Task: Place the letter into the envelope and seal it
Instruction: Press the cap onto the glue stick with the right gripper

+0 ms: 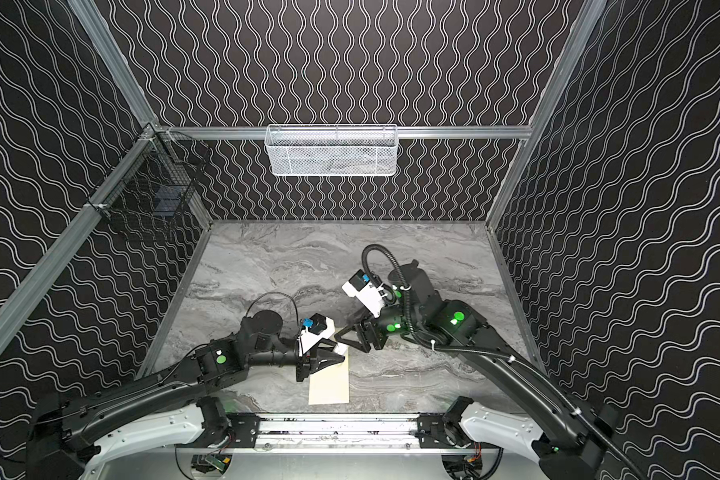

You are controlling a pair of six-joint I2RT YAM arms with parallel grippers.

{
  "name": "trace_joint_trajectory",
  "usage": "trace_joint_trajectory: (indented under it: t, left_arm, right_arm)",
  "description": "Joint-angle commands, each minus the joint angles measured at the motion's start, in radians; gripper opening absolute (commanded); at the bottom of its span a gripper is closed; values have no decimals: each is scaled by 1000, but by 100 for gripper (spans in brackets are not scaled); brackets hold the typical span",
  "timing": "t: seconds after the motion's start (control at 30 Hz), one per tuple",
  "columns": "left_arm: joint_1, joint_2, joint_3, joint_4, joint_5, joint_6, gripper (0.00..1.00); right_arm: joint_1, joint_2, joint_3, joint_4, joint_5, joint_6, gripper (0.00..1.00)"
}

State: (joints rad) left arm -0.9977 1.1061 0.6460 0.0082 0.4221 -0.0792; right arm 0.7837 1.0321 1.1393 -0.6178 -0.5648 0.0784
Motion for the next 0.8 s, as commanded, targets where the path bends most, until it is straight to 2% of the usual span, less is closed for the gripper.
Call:
trace_joint_trajectory:
  t: [0.0, 0.13, 0.3, 0.5, 0.63, 0.77]
  left_arm:
    - [1, 4, -15, 125, 76, -58, 0]
    - [1, 6, -46, 201, 158, -118, 0]
    - [1, 10, -68, 281, 245, -182, 0]
    - [1, 15, -75, 315, 274, -204, 0]
    - [1, 27, -72, 321, 280, -203, 0]
    - [1, 25, -72, 314, 275, -198, 0]
  right_arm:
    - [1, -58, -5, 15, 51, -65, 78]
    - [2, -171, -121, 209, -19, -49, 83]
    - [1, -237, -246, 385, -115, -13, 82]
    - [2, -178, -246, 333, -207, -15, 76]
    - [1, -186, -267, 319, -216, -4, 72]
    - [2, -204, -280, 314, -232, 13, 63]
